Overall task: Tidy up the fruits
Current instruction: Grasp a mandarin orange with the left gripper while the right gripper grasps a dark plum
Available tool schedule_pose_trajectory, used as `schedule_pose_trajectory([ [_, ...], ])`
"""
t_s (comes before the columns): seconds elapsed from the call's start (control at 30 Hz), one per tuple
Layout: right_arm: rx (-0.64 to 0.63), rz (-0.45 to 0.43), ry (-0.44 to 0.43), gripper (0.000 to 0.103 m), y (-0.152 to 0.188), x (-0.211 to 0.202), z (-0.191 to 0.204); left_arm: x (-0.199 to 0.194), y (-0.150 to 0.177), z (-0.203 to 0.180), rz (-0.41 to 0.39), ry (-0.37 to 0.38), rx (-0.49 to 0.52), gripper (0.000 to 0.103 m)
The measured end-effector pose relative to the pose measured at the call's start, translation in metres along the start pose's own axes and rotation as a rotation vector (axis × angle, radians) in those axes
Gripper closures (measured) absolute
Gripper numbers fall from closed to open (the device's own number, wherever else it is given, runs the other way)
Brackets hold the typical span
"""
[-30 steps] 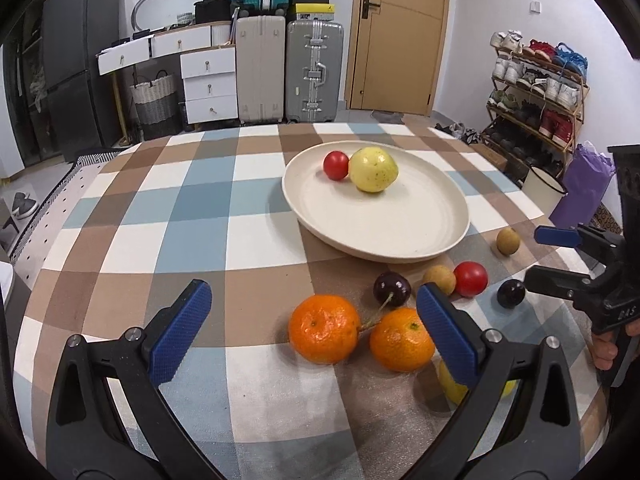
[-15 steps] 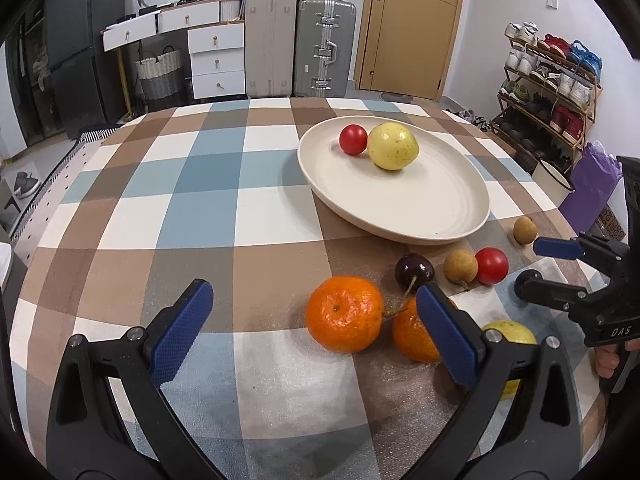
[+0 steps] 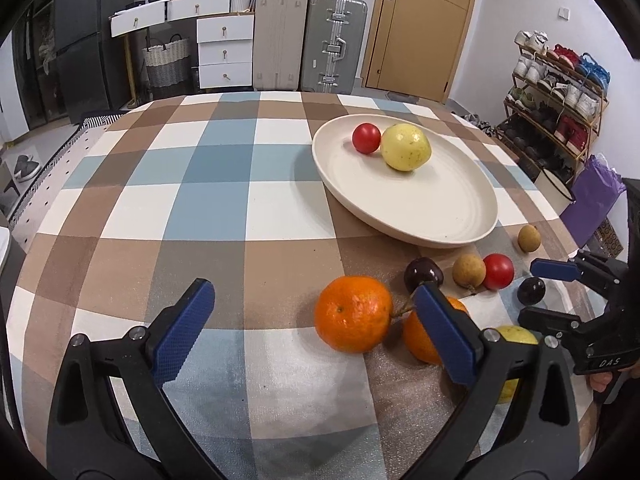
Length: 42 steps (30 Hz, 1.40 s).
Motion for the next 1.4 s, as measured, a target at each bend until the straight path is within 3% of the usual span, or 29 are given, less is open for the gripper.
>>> schedule_pose_trajectory([
  [0.1, -0.001, 0.002, -0.005, 0.031, 0.0, 0.0, 0.0, 0.004, 0.002, 0.0, 0.021, -0.004, 0.007, 0.006],
  [0.27, -0.012, 0.007, -0.007, 0.034, 0.001, 0.001, 0.001, 0.015, 0.007, 0.003, 0.077, -0.005, -0.005, 0.022],
  [0.47, -0.019, 0.014, -0.001, 0.038, 0.003, 0.001, -0.001, 0.016, 0.007, -0.001, 0.069, 0.024, 0.009, 0.036],
  [0.67, -0.013, 0.014, 0.004, 0.042, 0.005, 0.0, -0.008, 0.013, 0.008, -0.013, 0.062, 0.071, 0.051, 0.064],
  [1.03, -0.023, 0.014, -0.019, 0.056, 0.007, -0.002, -0.006, 0.001, 0.003, -0.011, 0.009, 0.065, 0.045, 0.065],
  [1.27, -0.014, 0.007, -0.035, 0.073, 0.006, -0.003, -0.007, -0.003, 0.002, -0.008, -0.009, 0.062, 0.041, 0.065],
  [1.4, -0.023, 0.0, -0.026, 0.076, 0.006, -0.004, -0.006, -0.004, 0.001, -0.009, -0.019, 0.069, 0.04, 0.065],
])
Point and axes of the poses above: each gripper's, at about its wrist camera, not at the fingertips, and x roughly the way its jaws point, z to its left, y to its underside, the point moved 4 cm from there along x, roughly the way its jaws point, and after that the axes turned 8 degrees about y, right-handed, at the moved point
